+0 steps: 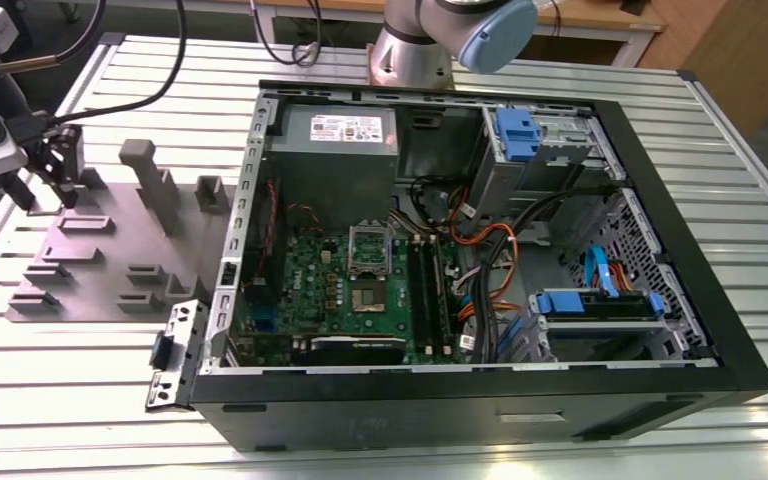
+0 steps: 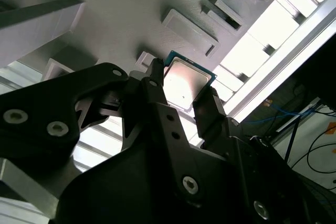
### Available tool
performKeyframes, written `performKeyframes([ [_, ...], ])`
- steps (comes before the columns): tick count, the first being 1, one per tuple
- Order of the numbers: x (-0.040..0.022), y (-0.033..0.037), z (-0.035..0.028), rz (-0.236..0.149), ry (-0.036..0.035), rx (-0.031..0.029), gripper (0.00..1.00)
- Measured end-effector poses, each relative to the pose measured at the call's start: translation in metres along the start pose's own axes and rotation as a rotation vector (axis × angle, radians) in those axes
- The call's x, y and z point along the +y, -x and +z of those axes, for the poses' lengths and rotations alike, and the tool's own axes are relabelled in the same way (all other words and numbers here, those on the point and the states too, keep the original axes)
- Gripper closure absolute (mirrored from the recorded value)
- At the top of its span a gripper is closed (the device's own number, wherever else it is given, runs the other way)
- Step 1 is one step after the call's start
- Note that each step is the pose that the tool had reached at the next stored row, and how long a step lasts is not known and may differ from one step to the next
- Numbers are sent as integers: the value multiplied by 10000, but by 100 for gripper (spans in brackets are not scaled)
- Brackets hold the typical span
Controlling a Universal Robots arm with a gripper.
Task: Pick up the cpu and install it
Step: 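Pick up the cpu and move it towards the insertion slot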
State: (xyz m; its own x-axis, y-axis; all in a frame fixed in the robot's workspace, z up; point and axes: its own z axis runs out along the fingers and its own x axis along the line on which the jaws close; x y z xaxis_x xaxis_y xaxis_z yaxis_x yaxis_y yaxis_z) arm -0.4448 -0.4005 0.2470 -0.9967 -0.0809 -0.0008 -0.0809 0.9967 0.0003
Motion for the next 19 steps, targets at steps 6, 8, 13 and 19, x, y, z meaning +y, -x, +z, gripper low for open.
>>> performKeyframes([
  [6, 0, 0, -21, 0, 0, 1, 53],
  [8, 0, 0, -24, 0, 0, 1, 53],
  [13, 0, 0, -31, 1, -1, 1, 53],
  [19, 0, 0, -35, 144, -1, 1, 53],
])
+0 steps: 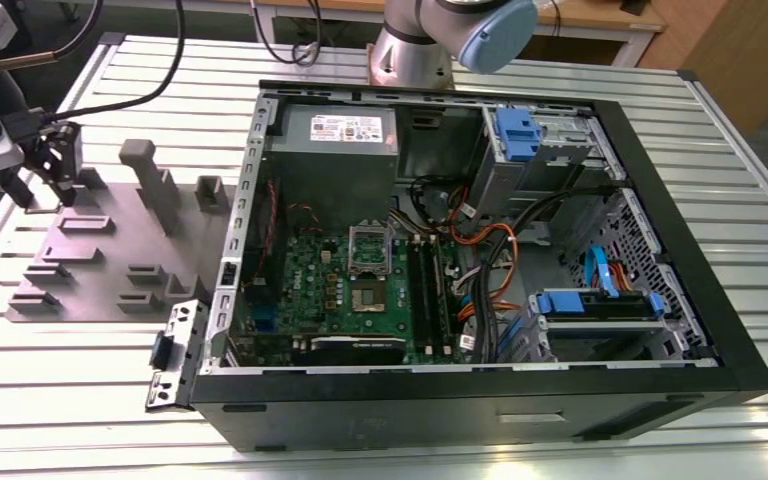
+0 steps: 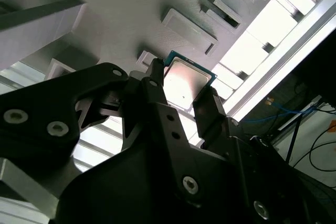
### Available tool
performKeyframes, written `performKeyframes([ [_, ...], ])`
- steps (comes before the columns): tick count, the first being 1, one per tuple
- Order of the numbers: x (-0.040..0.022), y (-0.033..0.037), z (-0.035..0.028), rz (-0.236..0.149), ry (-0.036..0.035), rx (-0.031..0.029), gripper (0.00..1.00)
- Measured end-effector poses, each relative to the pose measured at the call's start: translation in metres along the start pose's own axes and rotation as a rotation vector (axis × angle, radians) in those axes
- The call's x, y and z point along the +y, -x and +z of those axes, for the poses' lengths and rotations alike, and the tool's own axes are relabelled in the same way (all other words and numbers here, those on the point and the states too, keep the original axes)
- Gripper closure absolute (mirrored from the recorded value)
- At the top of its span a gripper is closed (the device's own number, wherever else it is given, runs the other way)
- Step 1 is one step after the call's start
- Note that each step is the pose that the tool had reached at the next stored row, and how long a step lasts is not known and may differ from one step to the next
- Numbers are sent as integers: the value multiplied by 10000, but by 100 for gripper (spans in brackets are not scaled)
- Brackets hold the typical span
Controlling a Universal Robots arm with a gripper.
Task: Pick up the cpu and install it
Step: 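Pick up the cpu and move it towards the insertion slot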
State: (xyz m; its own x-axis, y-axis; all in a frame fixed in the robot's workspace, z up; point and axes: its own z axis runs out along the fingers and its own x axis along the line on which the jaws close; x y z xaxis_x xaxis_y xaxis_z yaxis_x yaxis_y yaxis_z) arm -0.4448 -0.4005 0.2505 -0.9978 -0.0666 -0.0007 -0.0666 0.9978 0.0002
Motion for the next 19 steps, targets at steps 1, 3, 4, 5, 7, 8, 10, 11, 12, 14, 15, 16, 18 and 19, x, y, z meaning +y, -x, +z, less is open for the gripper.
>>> performKeyframes([
  [1, 0, 0, 0, 50, -1, 0, 53],
  [3, 0, 0, 0, 147, -1, 1, 53],
  [4, 0, 0, 0, 163, -1, 1, 53],
  [5, 0, 0, -1, 164, -1, 1, 53],
  [7, 0, 0, -4, 165, -1, 1, 53],
  [8, 0, 0, -7, 165, -2, 2, 53],
  [10, 0, 0, -12, 165, -1, 1, 53],
  [11, 0, 0, -16, 166, -1, 1, 53],
  [12, 0, 0, -20, 166, -1, 1, 53],
  [14, 0, 0, -27, 167, -1, 0, 53],
  [15, 0, 0, -31, 168, -1, 0, 53],
  [16, 0, 0, -35, 167, -1, 0, 53],
  [18, 0, 0, -43, 169, -1, 0, 53],
  [19, 0, 0, -47, 169, -1, 0, 53],
])
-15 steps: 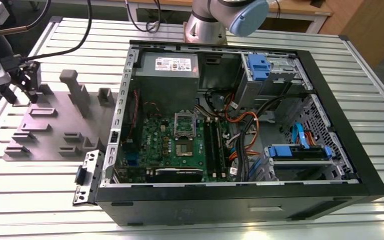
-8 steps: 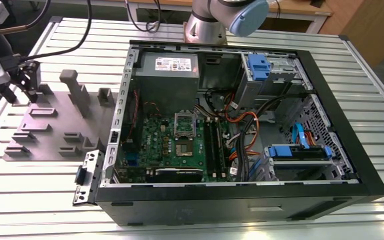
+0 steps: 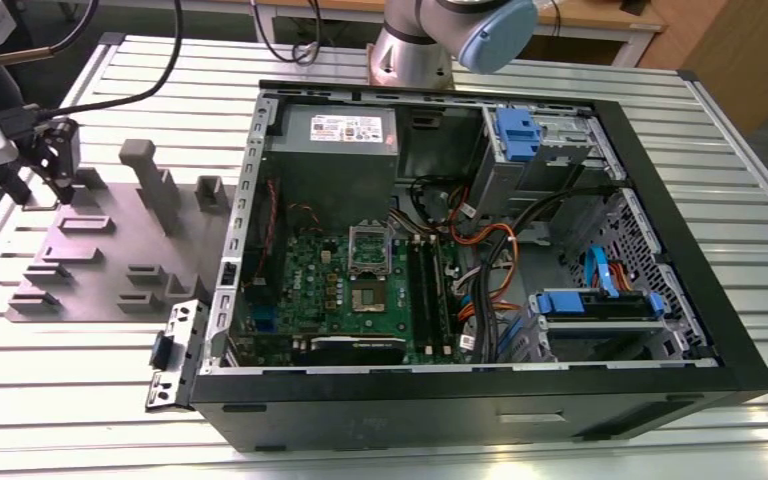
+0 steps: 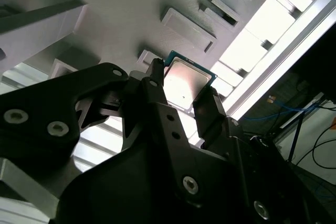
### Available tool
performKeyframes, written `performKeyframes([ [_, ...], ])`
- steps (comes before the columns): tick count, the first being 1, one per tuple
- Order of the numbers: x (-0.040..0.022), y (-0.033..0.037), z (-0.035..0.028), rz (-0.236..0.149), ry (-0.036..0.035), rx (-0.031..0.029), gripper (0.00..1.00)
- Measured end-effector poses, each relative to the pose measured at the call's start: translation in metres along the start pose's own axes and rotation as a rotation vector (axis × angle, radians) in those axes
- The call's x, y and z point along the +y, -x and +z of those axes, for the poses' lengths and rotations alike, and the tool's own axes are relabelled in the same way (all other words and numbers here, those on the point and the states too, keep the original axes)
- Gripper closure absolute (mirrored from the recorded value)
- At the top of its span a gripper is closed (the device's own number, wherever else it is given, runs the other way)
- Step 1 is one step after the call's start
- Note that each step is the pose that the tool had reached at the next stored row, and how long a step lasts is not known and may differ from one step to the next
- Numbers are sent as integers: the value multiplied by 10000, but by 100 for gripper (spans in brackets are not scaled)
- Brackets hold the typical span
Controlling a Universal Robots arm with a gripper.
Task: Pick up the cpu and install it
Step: 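Pick up the cpu and move it towards the insertion slot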
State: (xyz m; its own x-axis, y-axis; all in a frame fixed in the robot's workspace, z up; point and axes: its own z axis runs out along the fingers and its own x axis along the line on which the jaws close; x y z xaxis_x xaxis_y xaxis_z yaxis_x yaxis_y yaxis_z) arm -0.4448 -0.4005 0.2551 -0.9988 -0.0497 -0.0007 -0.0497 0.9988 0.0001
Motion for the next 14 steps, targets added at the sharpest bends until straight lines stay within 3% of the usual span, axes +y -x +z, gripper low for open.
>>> performKeyframes([
  [14, 0, 0, -59, 8, 0, 0, 53],
])
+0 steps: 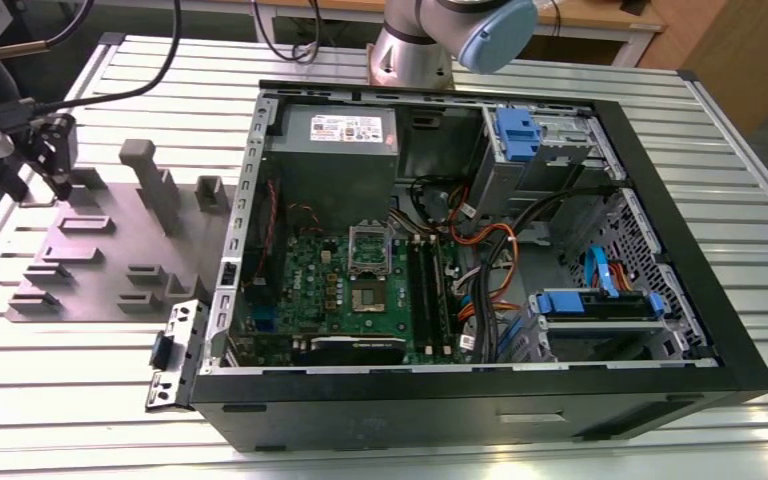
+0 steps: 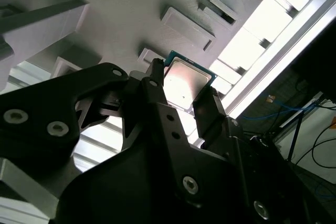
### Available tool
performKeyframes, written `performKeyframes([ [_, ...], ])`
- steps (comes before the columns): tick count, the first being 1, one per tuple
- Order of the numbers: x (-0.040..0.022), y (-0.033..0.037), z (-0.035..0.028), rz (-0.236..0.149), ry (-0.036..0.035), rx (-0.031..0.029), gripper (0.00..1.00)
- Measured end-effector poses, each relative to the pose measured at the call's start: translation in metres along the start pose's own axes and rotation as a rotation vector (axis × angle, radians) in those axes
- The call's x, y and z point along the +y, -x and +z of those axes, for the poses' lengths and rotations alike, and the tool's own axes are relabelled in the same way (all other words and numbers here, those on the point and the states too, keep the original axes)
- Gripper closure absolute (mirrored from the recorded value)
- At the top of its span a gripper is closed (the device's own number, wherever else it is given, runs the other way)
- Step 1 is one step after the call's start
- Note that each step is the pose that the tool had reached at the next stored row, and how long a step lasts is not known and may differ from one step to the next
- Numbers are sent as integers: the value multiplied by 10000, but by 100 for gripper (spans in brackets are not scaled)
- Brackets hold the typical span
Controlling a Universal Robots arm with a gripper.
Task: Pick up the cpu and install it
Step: 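Pick up the cpu and move it towards the insertion slot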
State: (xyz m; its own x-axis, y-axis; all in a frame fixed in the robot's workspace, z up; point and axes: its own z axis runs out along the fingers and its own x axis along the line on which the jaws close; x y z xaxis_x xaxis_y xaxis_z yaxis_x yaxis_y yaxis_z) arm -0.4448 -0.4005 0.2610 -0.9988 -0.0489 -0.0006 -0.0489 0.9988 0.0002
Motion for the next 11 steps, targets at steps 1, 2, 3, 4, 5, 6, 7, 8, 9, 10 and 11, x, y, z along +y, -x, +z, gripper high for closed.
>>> performKeyframes([
  [1, 0, 0, -3, 0, 0, 0, 53],
  [2, 0, 0, -6, 1, 0, 0, 53],
  [3, 0, 0, -9, 1, 1, -1, 53],
  [4, 0, 0, -12, 2, 1, -1, 53],
  [5, 0, 0, -15, 2, 0, 0, 53],
  [6, 0, 0, -18, 2, 0, 0, 53],
  [7, 0, 0, -21, 3, 0, 0, 53],
  [8, 0, 0, -23, 4, 0, -1, 53],
  [9, 0, 0, -25, 4, 0, -1, 53],
  [10, 0, 0, -29, 5, -1, 0, 53],
  [11, 0, 0, -32, 5, -1, 0, 53],
])
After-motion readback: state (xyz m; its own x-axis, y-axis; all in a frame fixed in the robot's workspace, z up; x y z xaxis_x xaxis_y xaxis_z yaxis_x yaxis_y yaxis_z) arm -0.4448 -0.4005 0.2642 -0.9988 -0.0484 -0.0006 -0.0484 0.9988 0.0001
